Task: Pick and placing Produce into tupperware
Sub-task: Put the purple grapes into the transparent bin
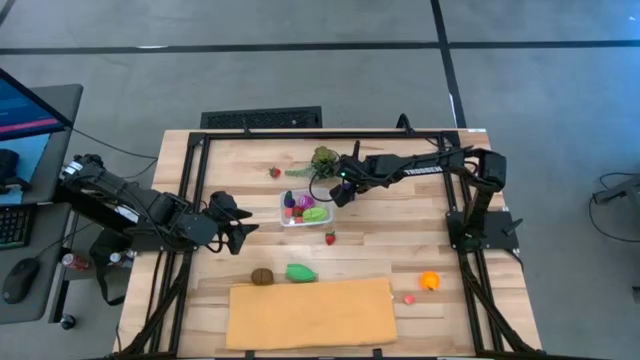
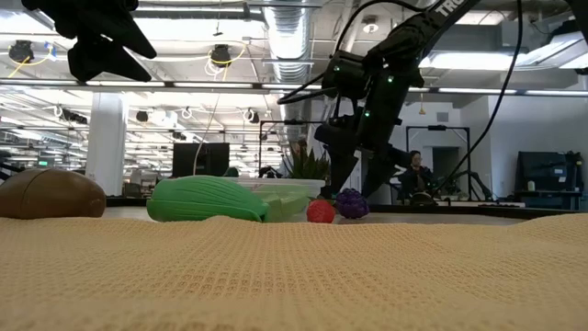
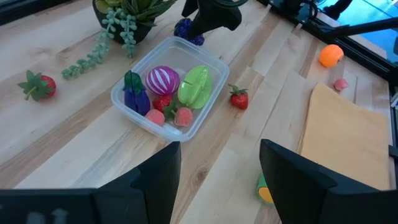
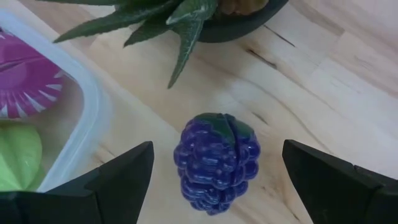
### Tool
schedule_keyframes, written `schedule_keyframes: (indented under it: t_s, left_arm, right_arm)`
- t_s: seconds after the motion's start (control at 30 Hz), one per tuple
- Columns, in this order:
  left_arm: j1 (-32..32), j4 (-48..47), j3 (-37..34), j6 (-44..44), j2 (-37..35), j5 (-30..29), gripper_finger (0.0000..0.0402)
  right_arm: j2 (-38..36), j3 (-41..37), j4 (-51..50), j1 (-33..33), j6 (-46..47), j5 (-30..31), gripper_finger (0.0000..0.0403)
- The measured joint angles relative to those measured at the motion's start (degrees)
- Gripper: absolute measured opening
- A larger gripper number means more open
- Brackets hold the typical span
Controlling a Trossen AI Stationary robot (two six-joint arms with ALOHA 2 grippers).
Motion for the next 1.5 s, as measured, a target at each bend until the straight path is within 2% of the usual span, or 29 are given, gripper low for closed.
schedule_keyframes:
  t_s: [0.7, 1.0, 1.5]
  left_arm:
    - [0.0, 0.0, 0.0, 0.0, 0.0, 0.0, 0.0209]
    - [0.0, 0.0, 0.0, 0.0, 0.0, 0.1, 0.0209]
    - [0.0, 0.0, 0.0, 0.5, 0.0, 0.0, 0.0209]
  right_arm:
    - [0.0, 0.0, 1.4, -0.6, -0.2, -0.5, 0.0342]
    - [0.0, -4.2, 3.1, -0.7, 1.9, -0.3, 0.0342]
    - [0.0, -4.4, 6.5, -0.6, 1.0, 0.0, 0.0341]
